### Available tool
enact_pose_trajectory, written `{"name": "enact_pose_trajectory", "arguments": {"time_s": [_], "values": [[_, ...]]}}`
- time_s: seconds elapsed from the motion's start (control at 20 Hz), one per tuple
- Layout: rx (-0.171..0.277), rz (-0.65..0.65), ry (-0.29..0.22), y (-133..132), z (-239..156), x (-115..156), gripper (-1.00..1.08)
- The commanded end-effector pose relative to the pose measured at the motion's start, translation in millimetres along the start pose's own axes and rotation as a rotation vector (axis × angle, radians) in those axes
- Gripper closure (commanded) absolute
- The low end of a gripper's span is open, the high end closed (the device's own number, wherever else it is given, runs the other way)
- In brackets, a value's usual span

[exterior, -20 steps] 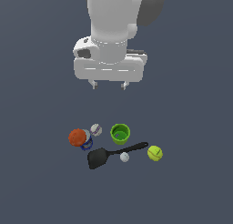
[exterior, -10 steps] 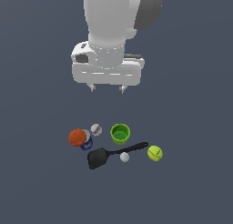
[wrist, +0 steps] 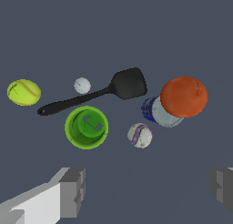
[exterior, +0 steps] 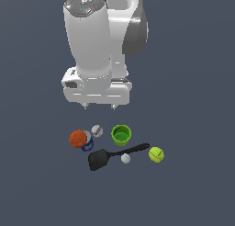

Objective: Pick up a designated object from a clutter of objects.

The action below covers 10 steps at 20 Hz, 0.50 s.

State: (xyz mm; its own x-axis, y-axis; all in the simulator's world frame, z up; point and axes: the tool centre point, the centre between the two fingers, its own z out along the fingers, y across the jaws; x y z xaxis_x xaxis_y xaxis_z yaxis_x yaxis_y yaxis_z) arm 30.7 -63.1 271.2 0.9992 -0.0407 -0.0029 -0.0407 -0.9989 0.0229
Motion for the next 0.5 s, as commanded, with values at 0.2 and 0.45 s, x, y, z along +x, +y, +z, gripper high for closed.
{"name": "enact_pose_trajectory", "arguments": {"time_s": [0.2, 0.45], "values": [[0.018, 0.029, 0.0, 36, 61, 24, -0.92], [0.023, 0.049, 0.001, 61, 102, 35, -0.92]]}}
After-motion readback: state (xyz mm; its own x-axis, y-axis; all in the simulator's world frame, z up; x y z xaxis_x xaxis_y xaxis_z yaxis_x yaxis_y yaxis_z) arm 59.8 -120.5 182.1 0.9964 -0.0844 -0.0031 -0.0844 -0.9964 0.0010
